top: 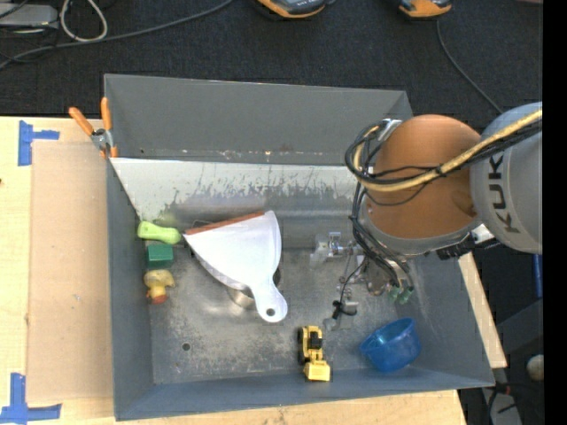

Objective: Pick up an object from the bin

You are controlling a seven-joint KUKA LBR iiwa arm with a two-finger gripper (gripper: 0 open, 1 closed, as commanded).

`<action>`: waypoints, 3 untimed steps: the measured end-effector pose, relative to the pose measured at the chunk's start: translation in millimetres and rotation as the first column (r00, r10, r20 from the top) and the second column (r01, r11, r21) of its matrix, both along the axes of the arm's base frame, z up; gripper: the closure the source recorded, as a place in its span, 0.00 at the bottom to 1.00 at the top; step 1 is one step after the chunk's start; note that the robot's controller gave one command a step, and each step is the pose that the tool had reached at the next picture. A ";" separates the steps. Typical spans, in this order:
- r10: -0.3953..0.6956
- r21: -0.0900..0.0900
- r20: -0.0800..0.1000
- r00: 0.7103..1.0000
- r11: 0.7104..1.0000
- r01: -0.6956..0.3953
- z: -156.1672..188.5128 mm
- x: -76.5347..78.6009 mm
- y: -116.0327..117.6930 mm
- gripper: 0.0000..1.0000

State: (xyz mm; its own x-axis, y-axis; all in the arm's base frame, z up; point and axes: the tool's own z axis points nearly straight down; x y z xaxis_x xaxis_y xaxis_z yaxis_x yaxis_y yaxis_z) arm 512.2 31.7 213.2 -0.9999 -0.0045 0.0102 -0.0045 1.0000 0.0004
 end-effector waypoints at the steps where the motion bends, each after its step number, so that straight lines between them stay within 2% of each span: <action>1: -0.001 0.000 0.008 1.000 1.000 0.001 4.2 1.6 -0.2 0.00; 2: 0.188 0.001 0.009 0.982 0.982 -0.188 -46.9 -8.5 0.5 0.00; 3: 0.569 0.001 0.010 0.822 0.822 -0.569 -65.9 -28.4 9.3 0.00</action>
Offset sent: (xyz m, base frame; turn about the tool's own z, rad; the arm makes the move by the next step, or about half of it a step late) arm -0.0283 -0.0008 -0.1432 -0.5425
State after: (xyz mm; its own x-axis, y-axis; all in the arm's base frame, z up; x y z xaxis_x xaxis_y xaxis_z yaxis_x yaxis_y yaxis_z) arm 483.8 41.0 147.3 -0.8199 -0.5726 0.0006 -0.5726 0.8199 0.0011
